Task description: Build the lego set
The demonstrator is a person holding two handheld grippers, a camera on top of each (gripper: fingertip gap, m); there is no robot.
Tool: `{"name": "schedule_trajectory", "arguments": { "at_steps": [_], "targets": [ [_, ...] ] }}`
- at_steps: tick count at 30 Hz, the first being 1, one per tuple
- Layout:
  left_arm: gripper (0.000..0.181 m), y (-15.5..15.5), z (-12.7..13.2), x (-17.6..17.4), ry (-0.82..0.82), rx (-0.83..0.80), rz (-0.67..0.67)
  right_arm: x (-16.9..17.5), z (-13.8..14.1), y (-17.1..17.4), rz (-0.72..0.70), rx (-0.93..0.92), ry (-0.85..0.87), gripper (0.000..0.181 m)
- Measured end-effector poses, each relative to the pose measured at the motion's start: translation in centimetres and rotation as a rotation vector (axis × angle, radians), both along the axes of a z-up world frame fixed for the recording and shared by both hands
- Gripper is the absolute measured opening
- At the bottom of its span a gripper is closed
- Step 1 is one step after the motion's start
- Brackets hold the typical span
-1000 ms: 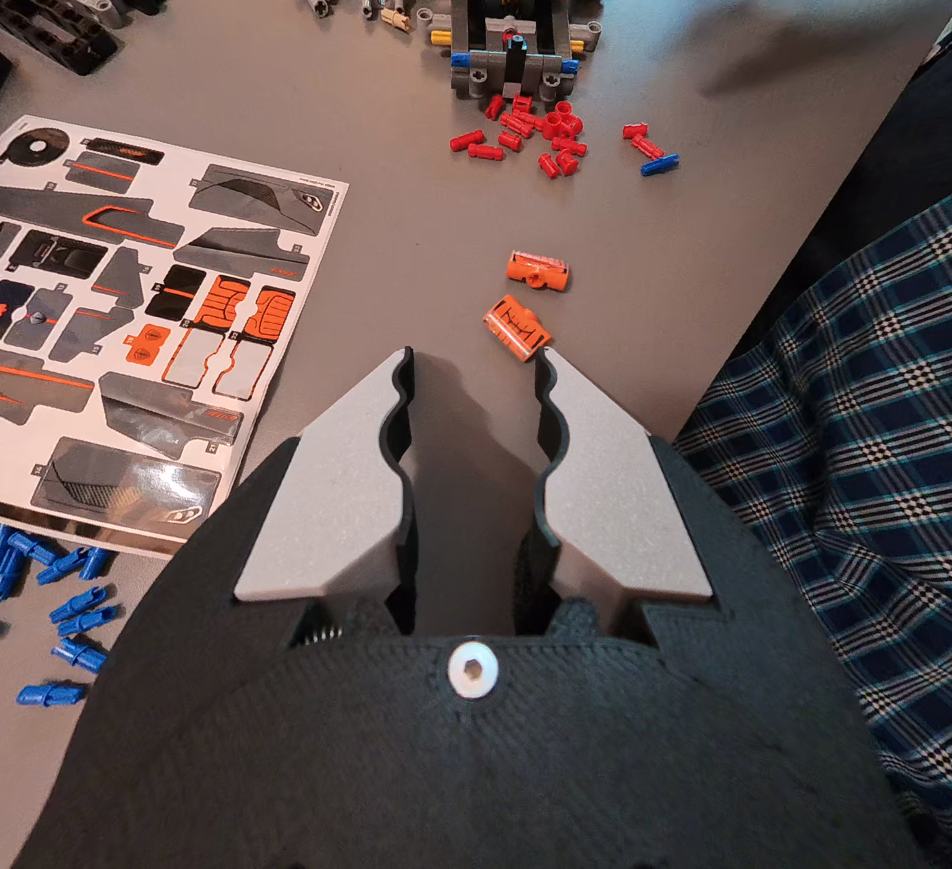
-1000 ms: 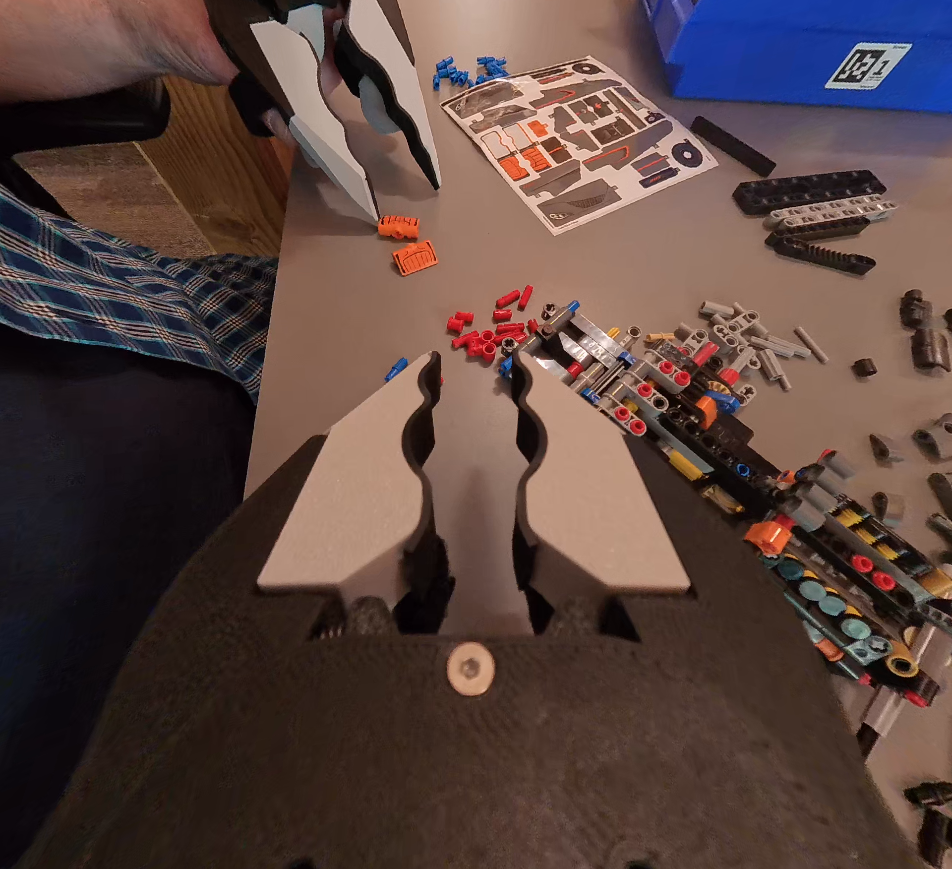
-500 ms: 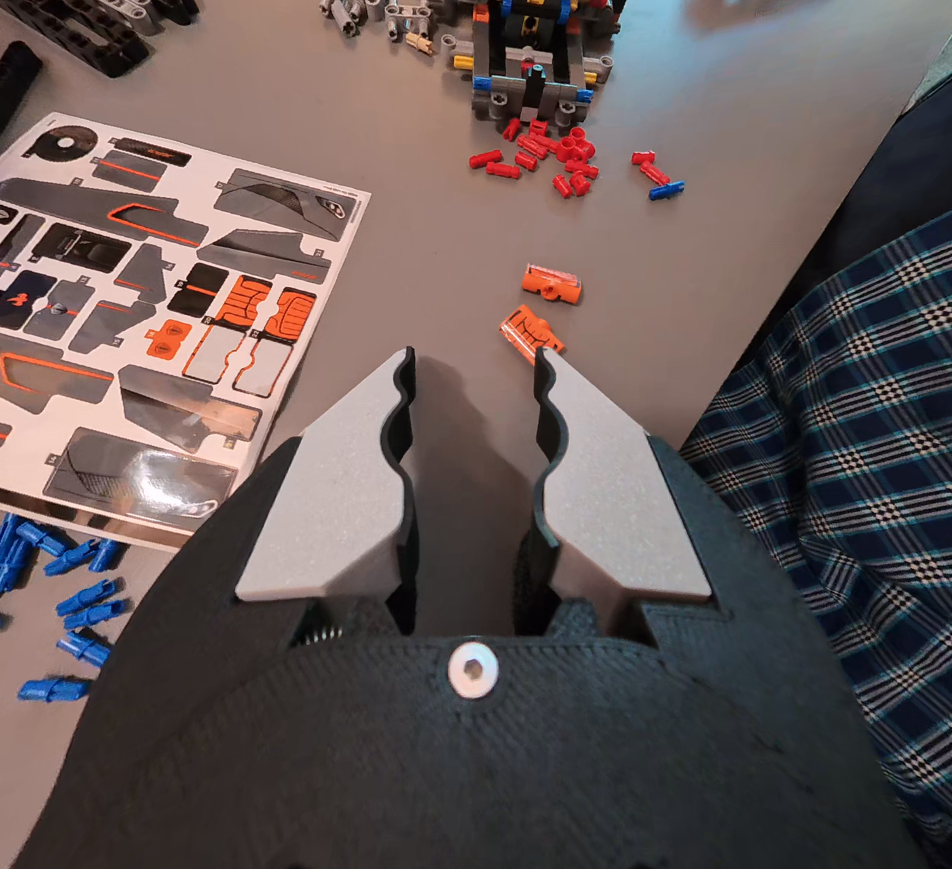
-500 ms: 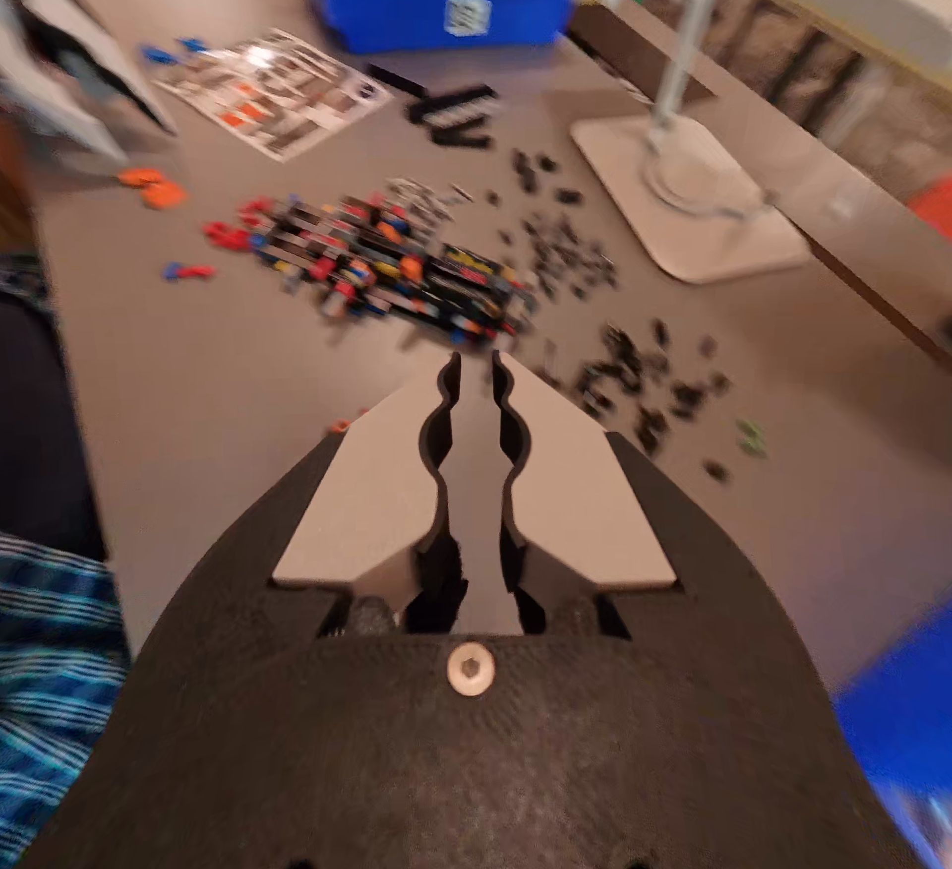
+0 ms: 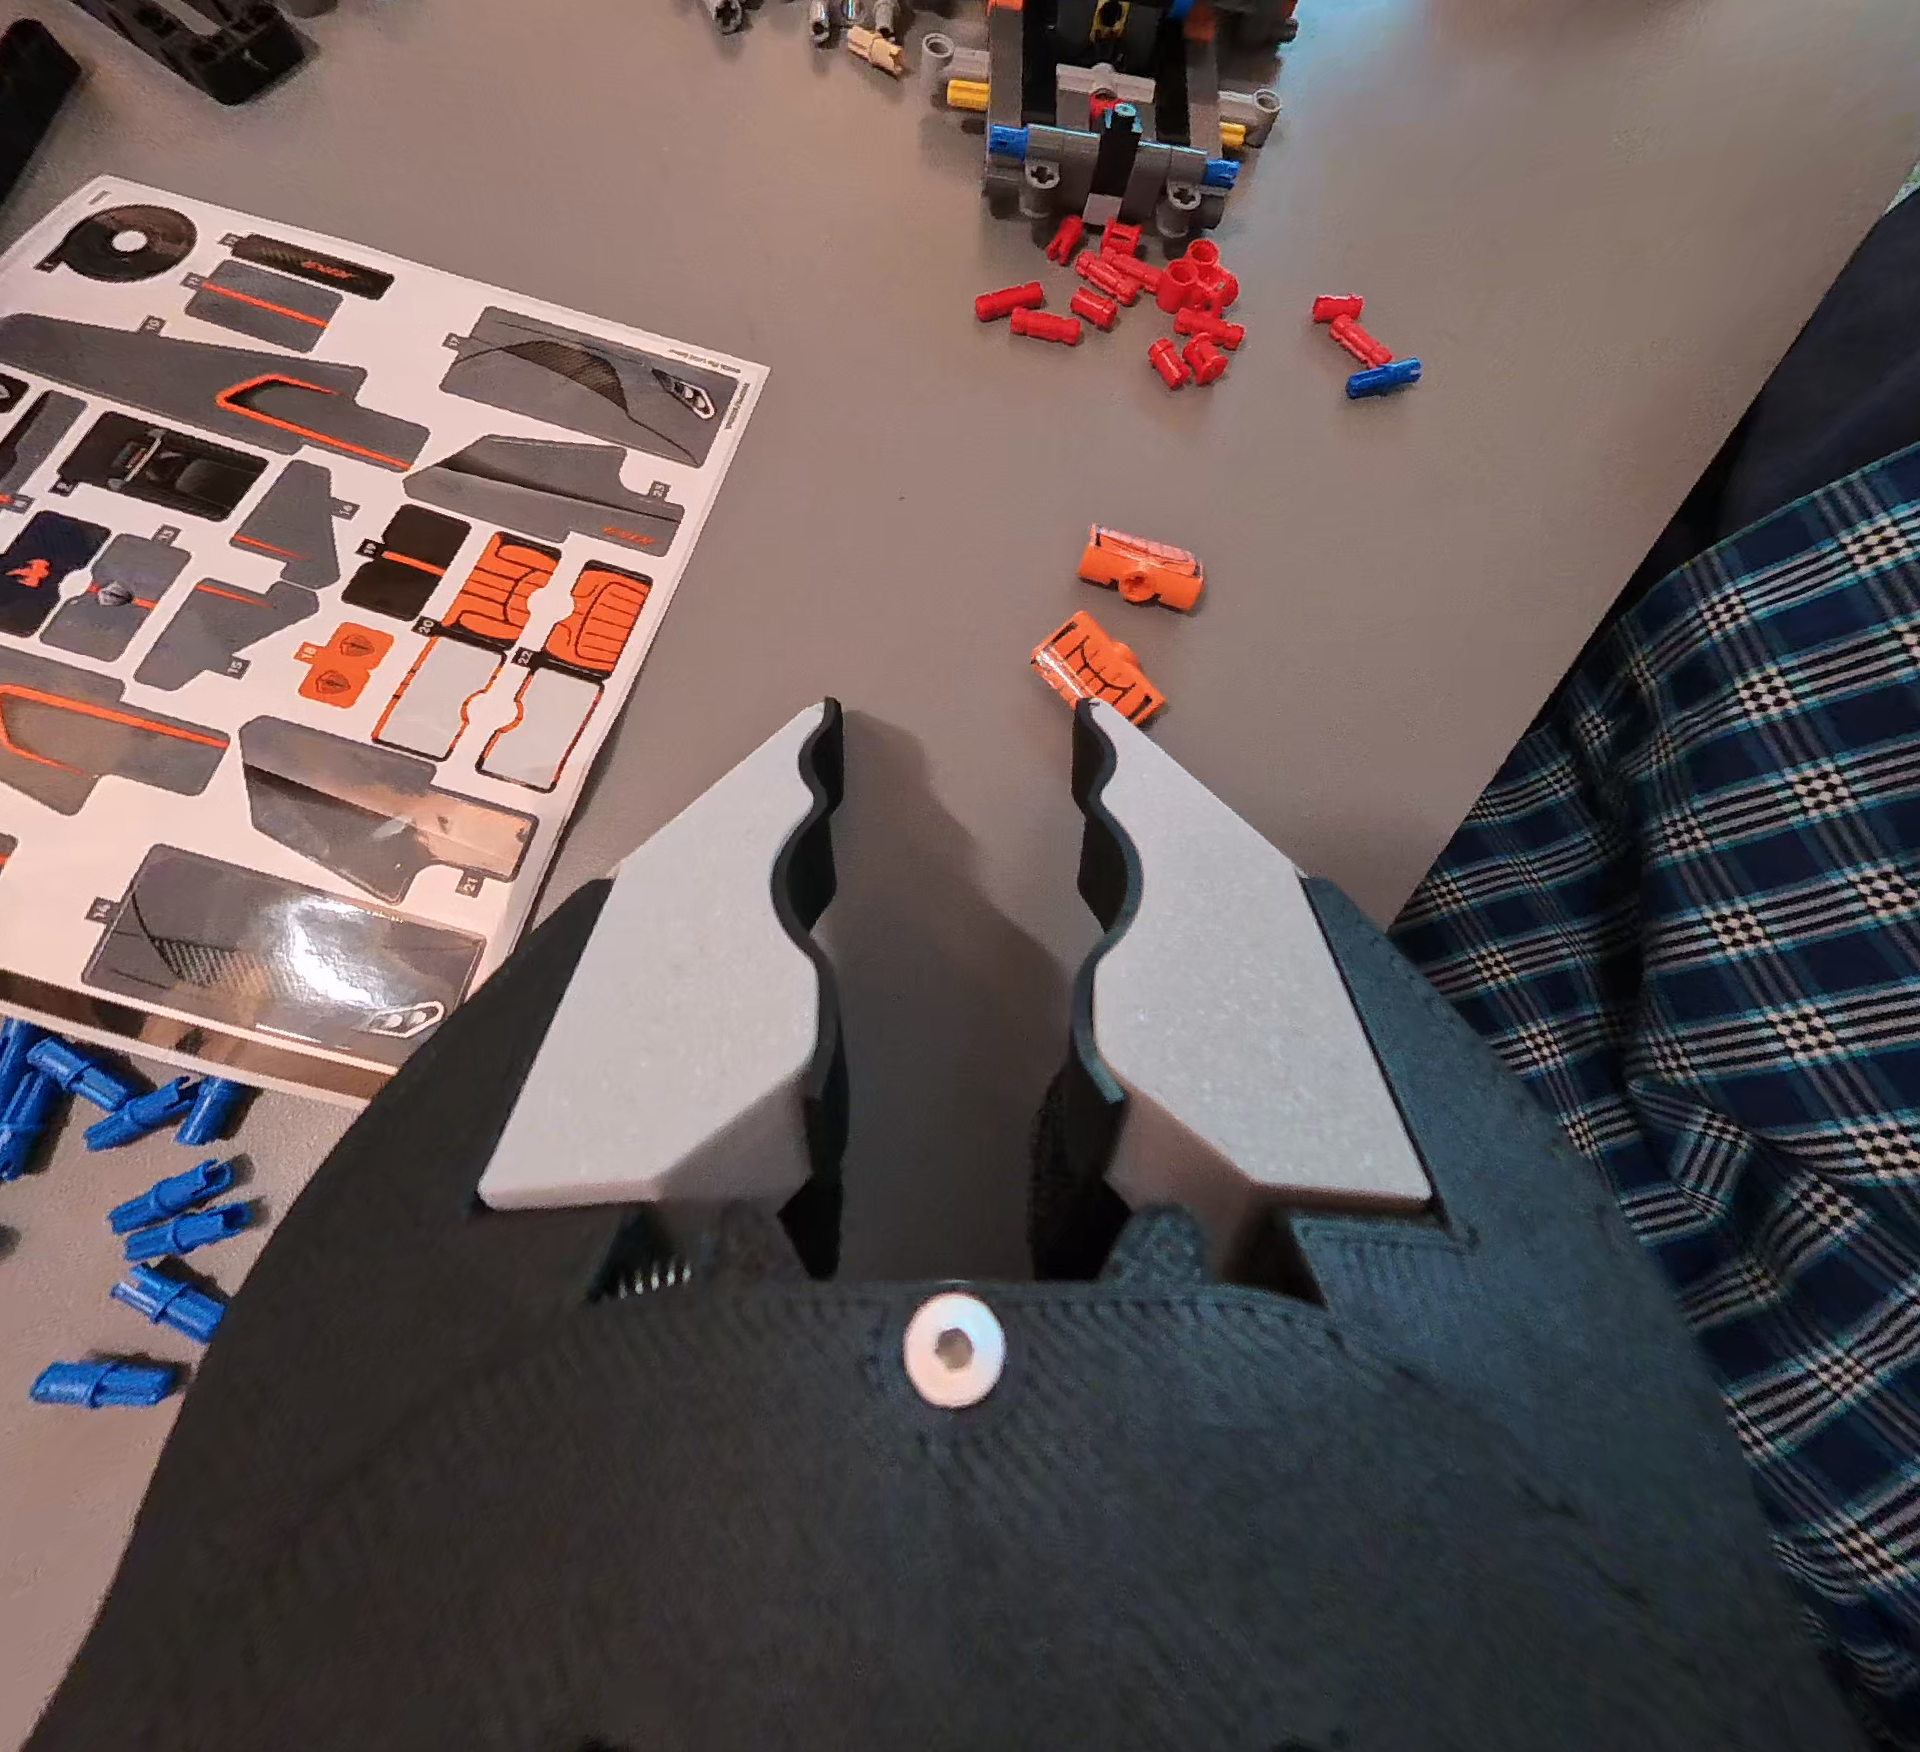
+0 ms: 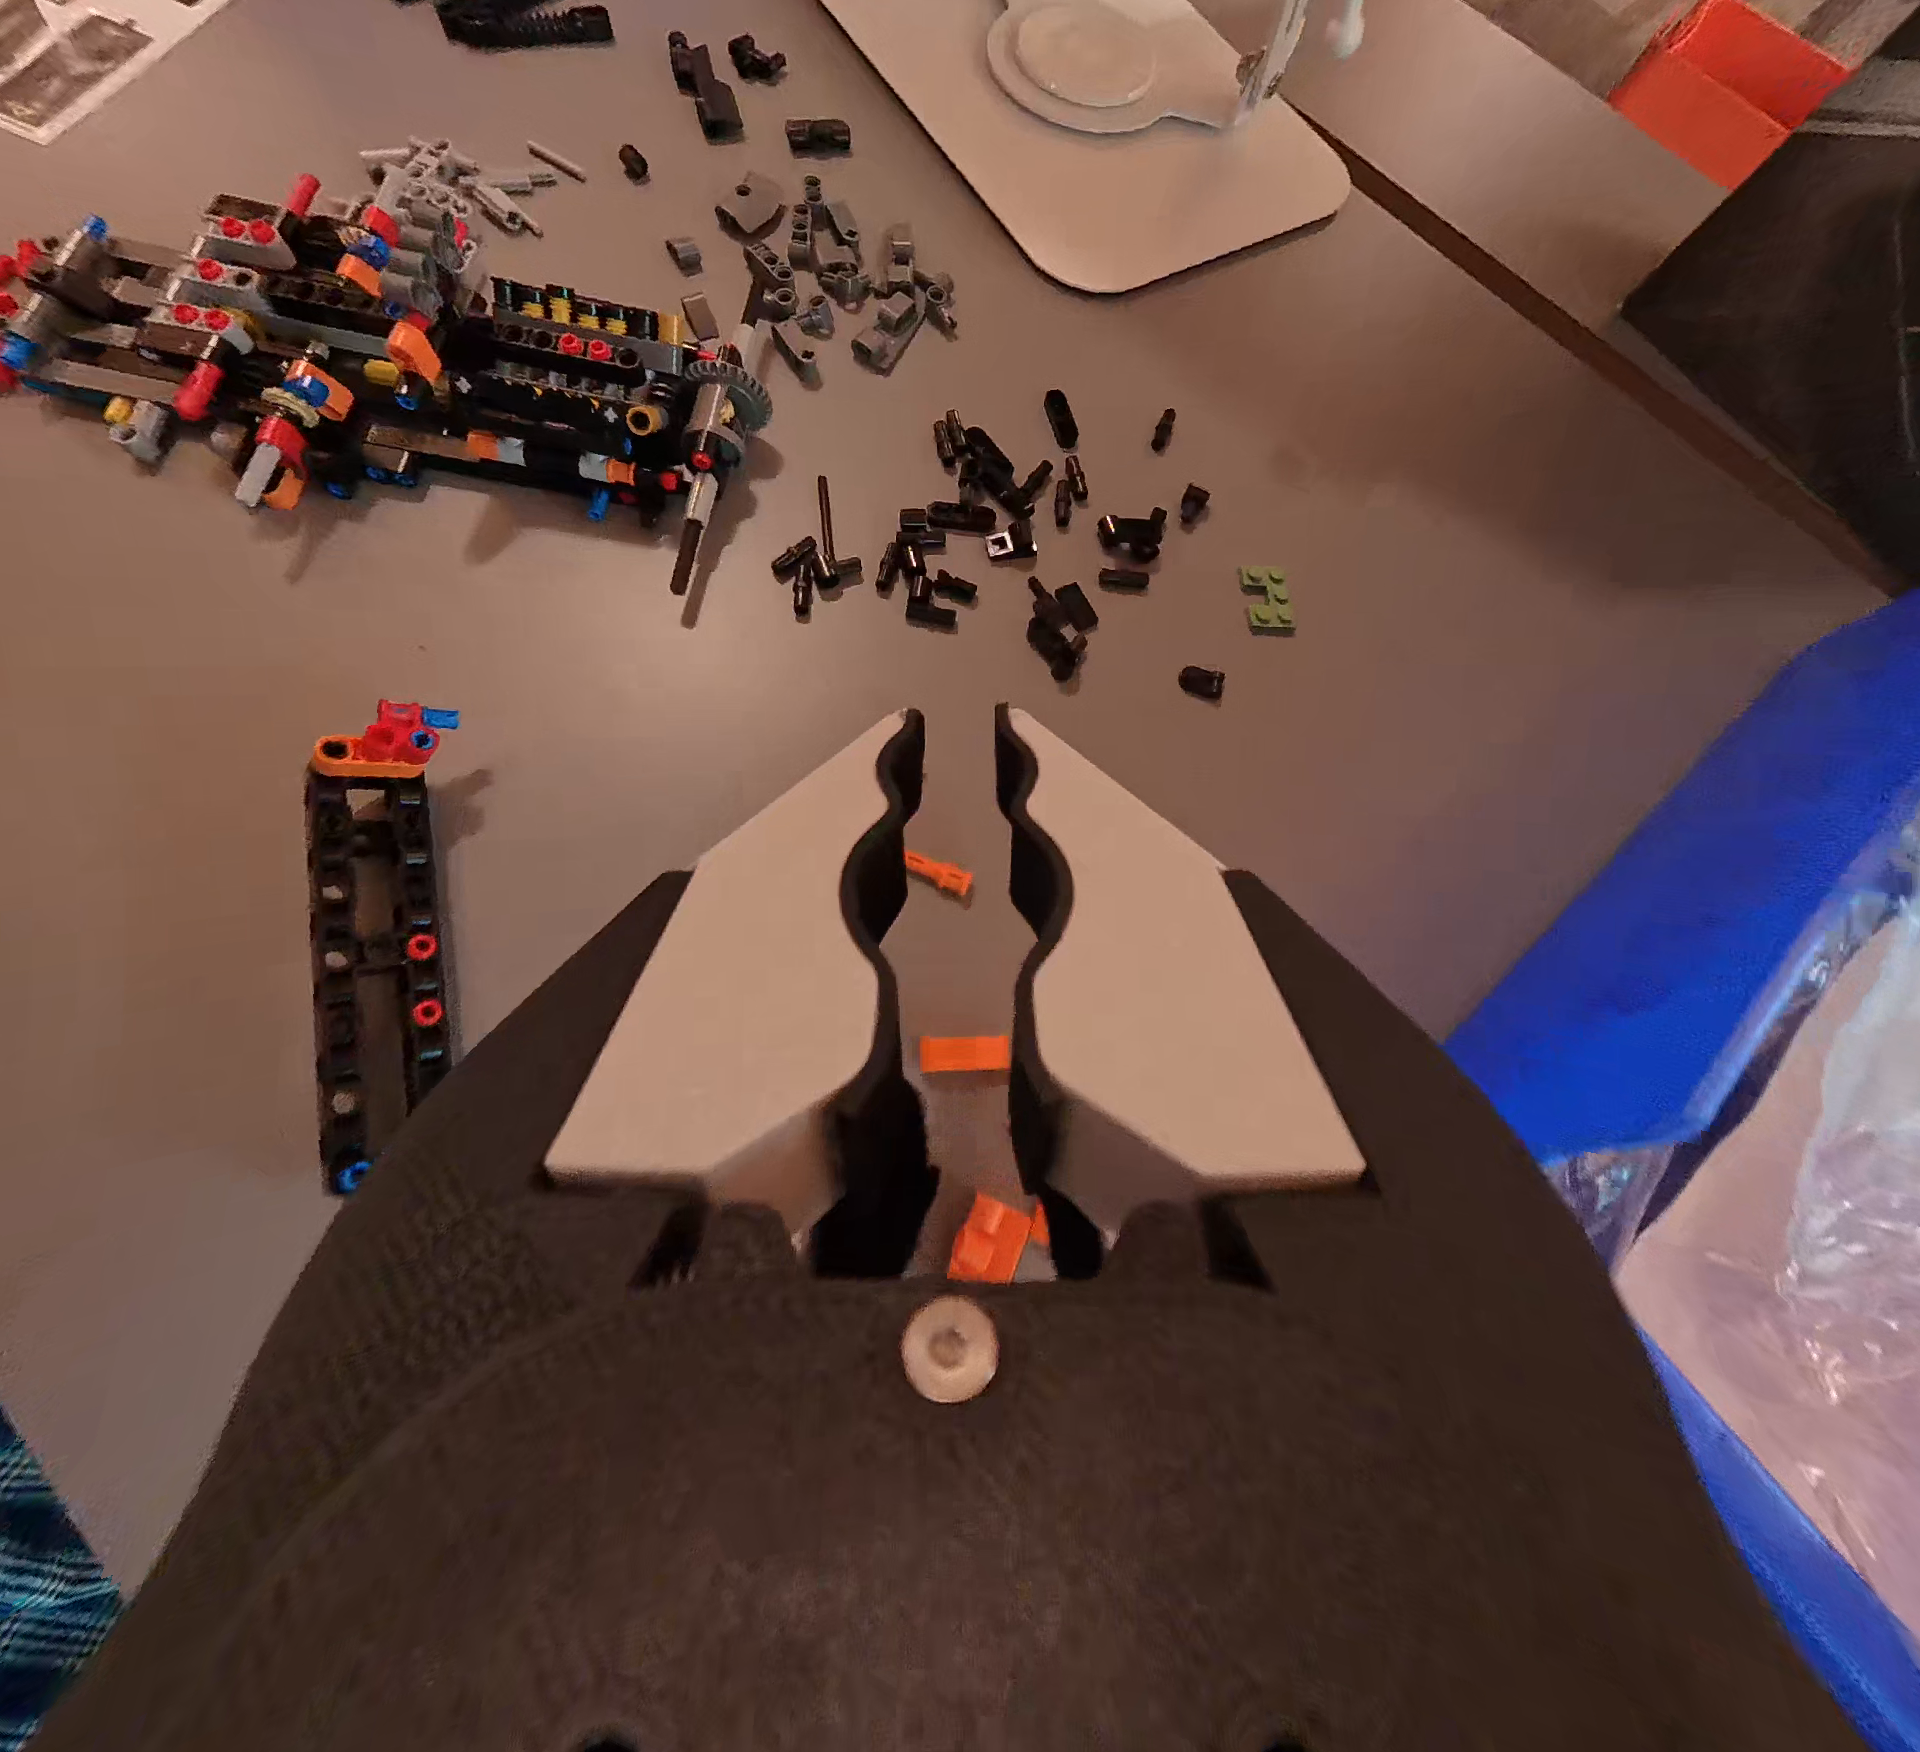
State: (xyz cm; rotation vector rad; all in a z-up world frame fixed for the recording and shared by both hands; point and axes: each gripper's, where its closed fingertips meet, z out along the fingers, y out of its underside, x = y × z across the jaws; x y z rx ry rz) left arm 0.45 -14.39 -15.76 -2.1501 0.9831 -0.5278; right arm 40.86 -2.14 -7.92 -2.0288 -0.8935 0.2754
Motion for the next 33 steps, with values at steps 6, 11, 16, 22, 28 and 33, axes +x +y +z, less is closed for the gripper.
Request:
{"name": "schedule_trajectory", "arguments": {
  "at_steps": [6,11,16,22,28,33],
  "targets": [
    [0.043,0.1,-0.1,0.0,-0.004,-0.009,0.006,-1.2,-1.5,1.7,0.022,-0.029,-0.030,0.014],
    [0.042,0.2,-0.1,-0.1,-0.022,-0.023,0.017,-2.3,-1.8,3.5,0.049,-0.008,-0.039,0.015],
    [0.042,0.3,0.0,-0.2,-0.043,-0.039,0.030,-3.0,-1.8,5.4,0.068,0.003,-0.011,0.014],
    [0.041,0.6,0.1,-0.3,-0.072,-0.062,0.045,-4.3,-1.8,6.3,0.113,-0.001,0.006,0.015],
    [0.041,0.6,0.2,-0.3,-0.084,-0.071,0.052,-6.4,-0.9,7.1,0.175,0.003,0.022,0.014],
    [0.041,0.7,0.2,-0.3,-0.089,-0.075,0.054,-8.8,0.2,7.8,0.231,0.003,0.049,0.014]
  ]
}}
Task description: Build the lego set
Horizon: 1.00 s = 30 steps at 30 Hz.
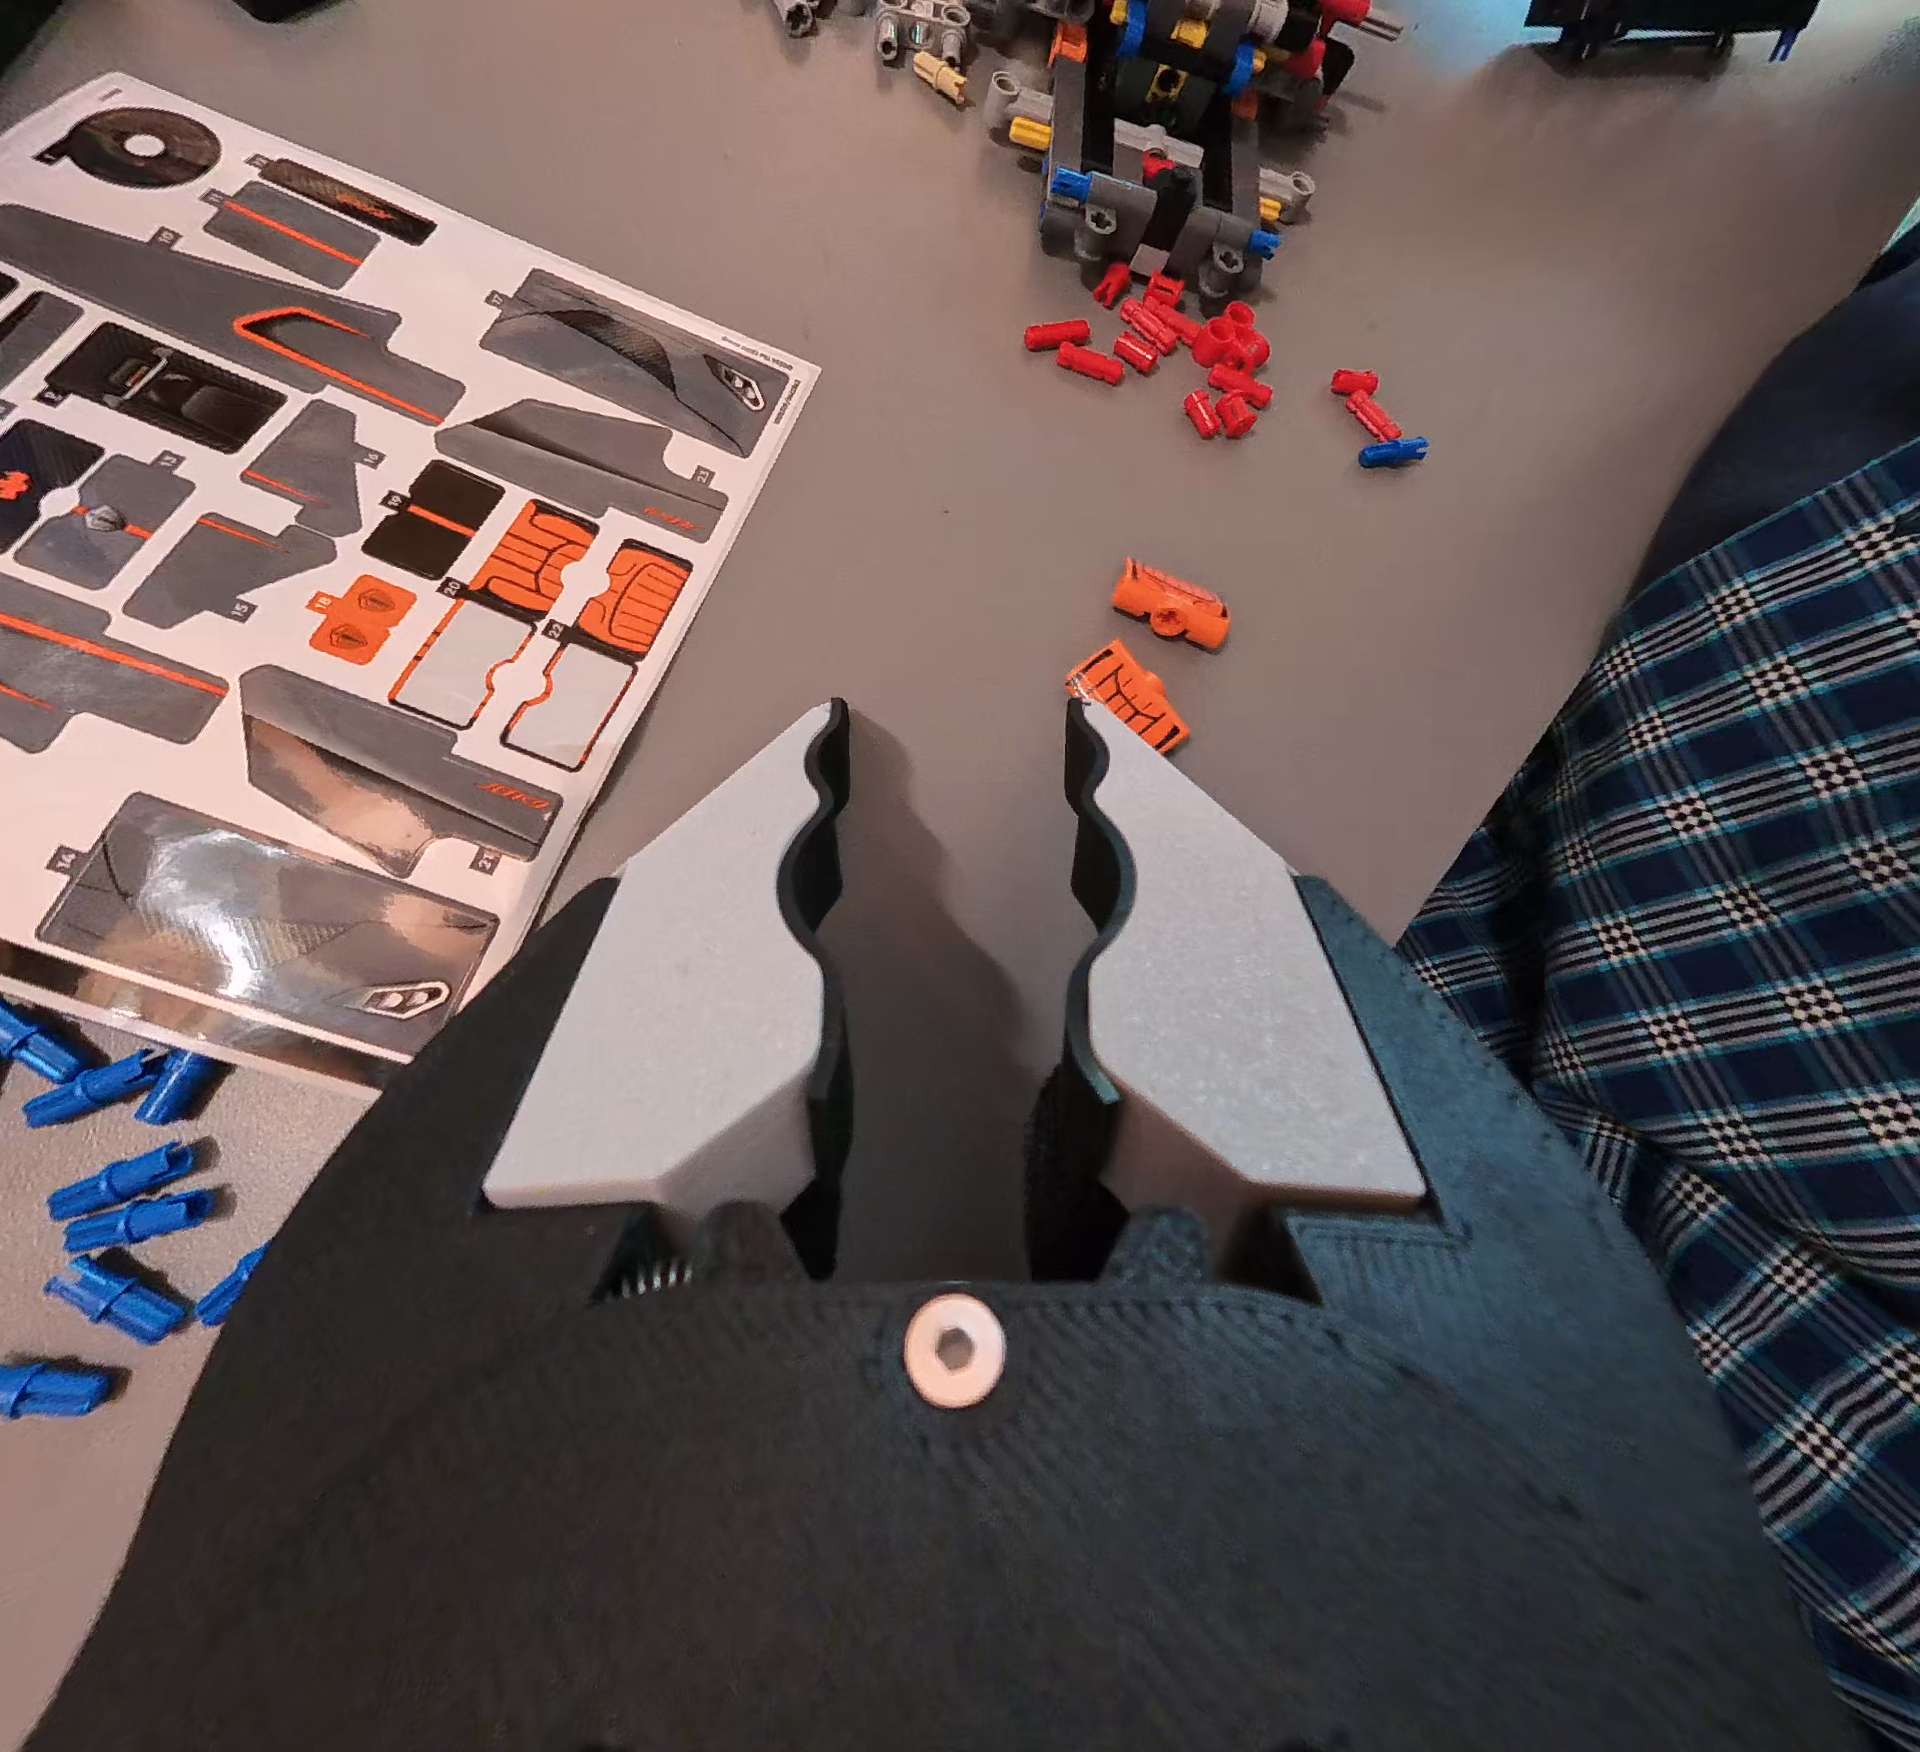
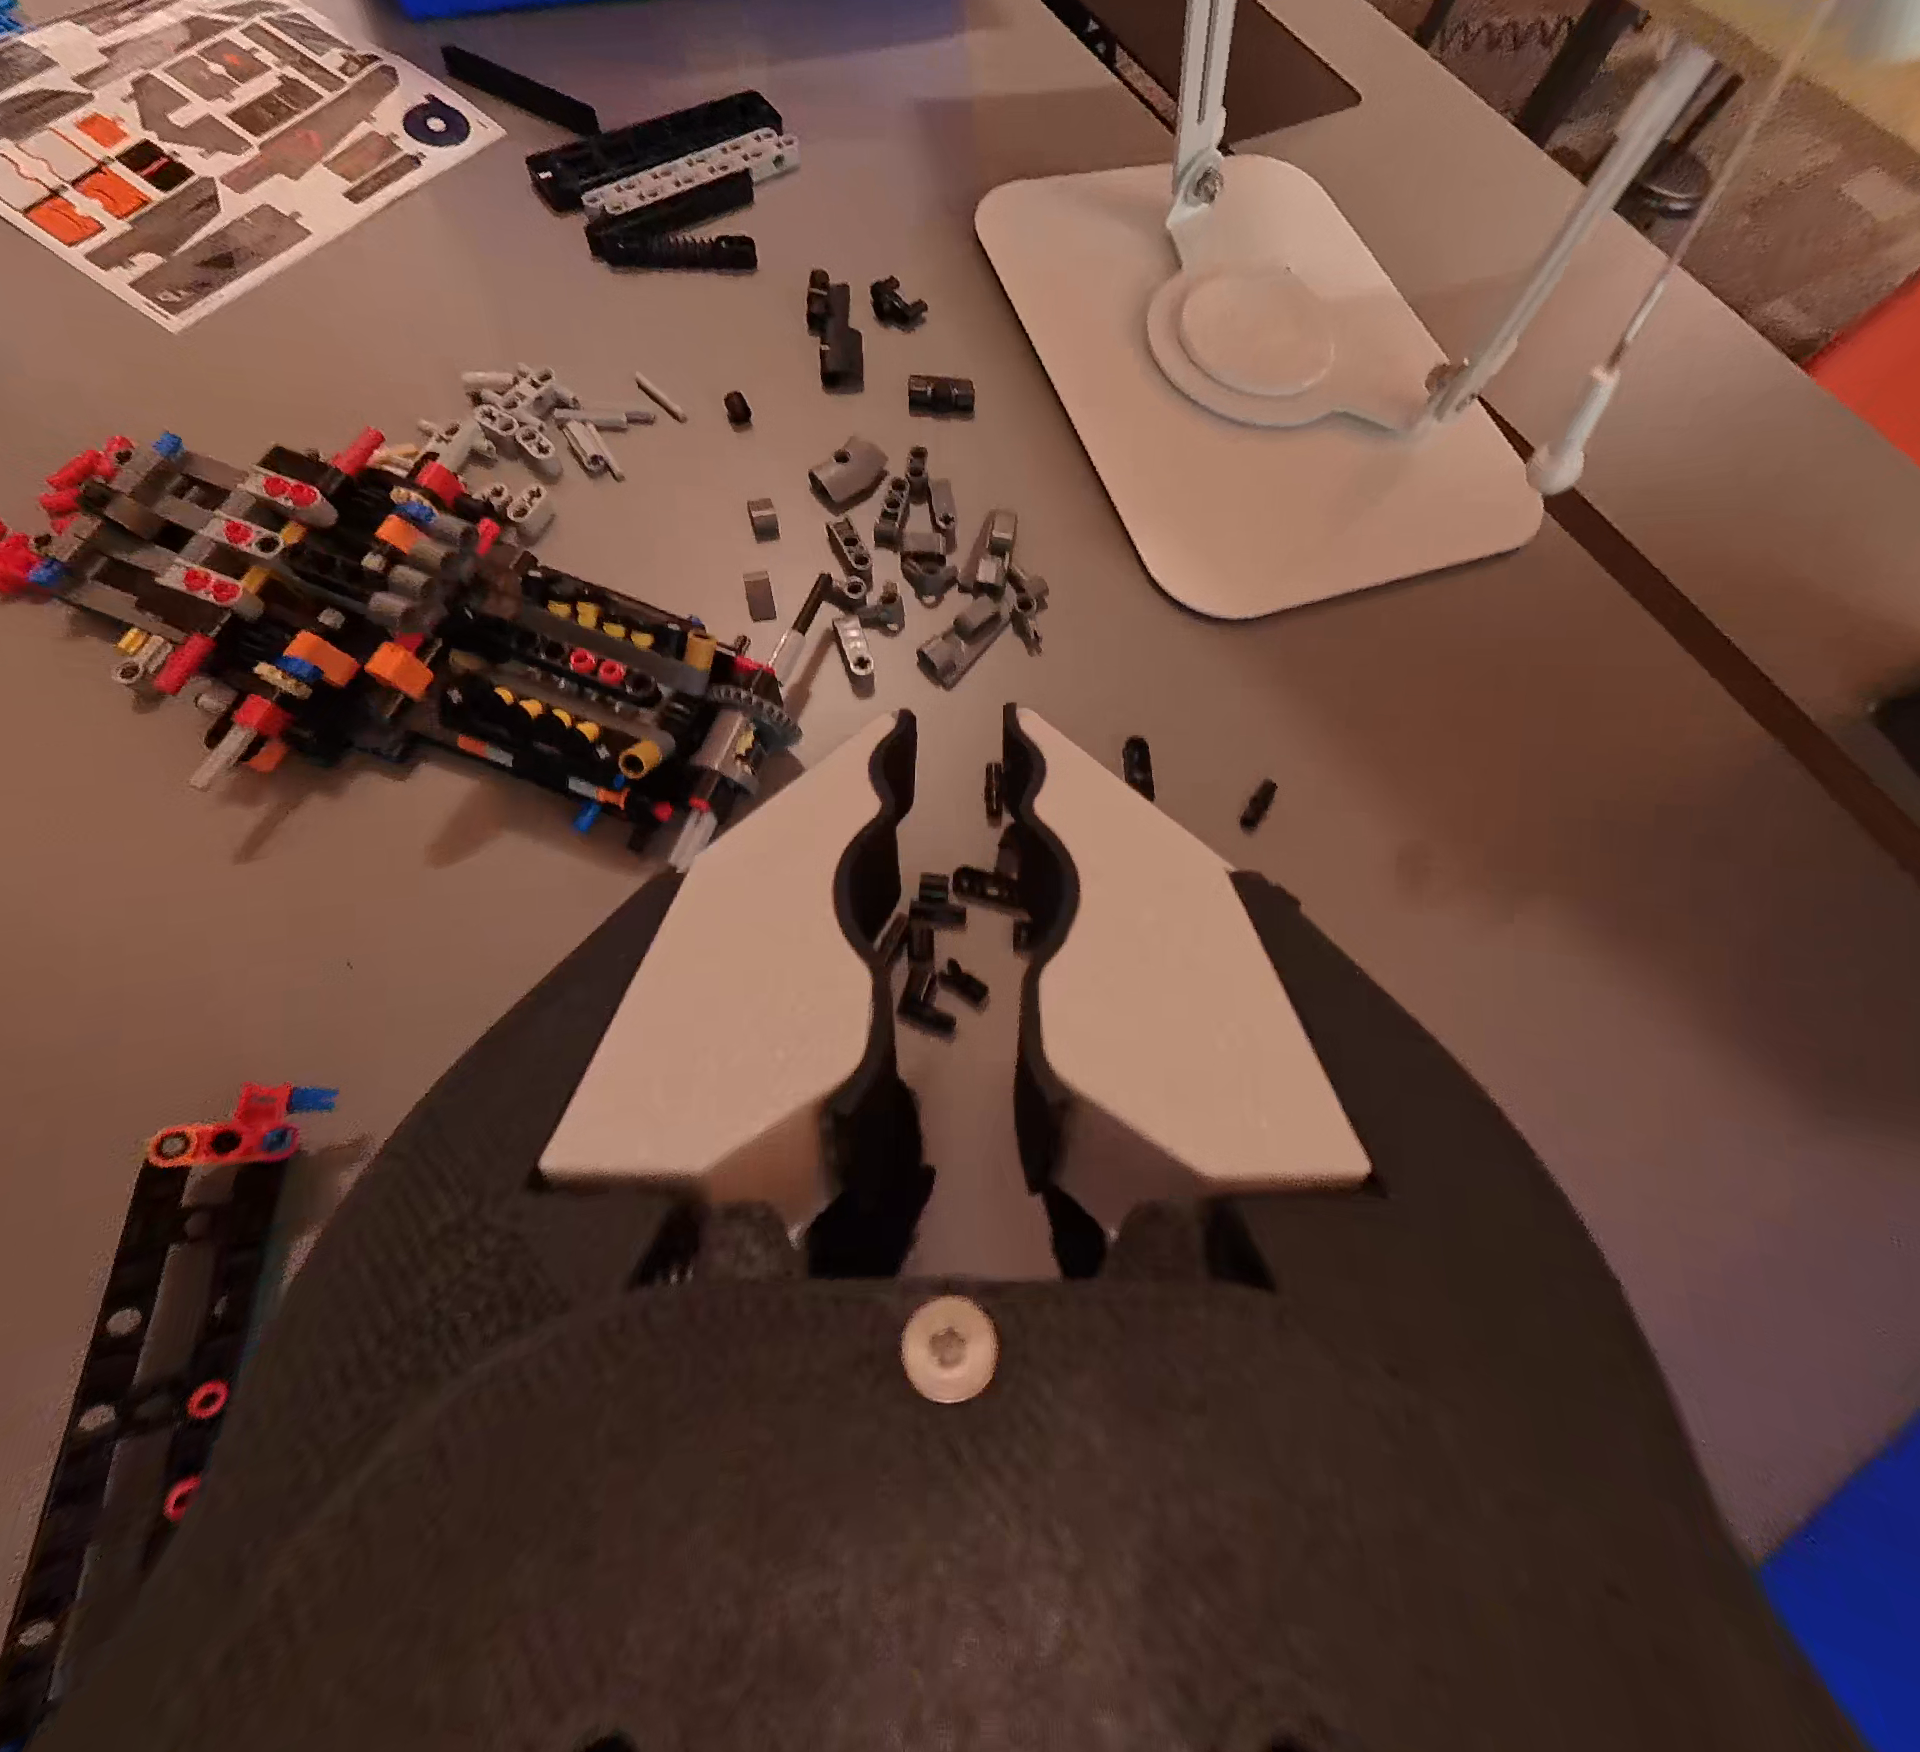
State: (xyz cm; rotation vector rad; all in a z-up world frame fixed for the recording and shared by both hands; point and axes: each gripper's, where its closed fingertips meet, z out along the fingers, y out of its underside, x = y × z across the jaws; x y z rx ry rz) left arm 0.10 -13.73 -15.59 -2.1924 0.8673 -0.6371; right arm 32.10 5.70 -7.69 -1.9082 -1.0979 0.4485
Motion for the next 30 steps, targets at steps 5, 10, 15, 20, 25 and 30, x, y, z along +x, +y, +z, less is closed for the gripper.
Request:
{"name": "schedule_trajectory", "arguments": {
  "at_steps": [5,10,15,20,25,30],
  "targets": [
    [0.042,0.0,0.1,0.0,-0.018,-0.014,0.000,-2.1,1.0,1.0,0.043,0.006,0.020,0.013],
    [0.042,0.1,0.1,0.0,-0.024,-0.018,0.003,-3.3,0.4,1.7,0.063,-0.014,0.027,0.012],
    [0.041,0.1,0.1,0.0,-0.028,-0.022,0.003,-3.6,-0.4,2.0,0.067,-0.038,0.027,0.013],
    [0.041,0.0,0.1,0.0,-0.033,-0.019,0.002,-3.7,-0.8,2.3,0.061,-0.048,0.024,0.012],
    [0.041,0.0,0.3,0.0,-0.037,-0.009,0.001,-3.7,-1.1,2.4,0.052,-0.060,0.005,0.013],
    [0.041,0.0,0.3,0.0,-0.042,-0.009,-0.002,-3.5,-1.2,2.6,0.029,-0.070,-0.013,0.013]
  ]
}}
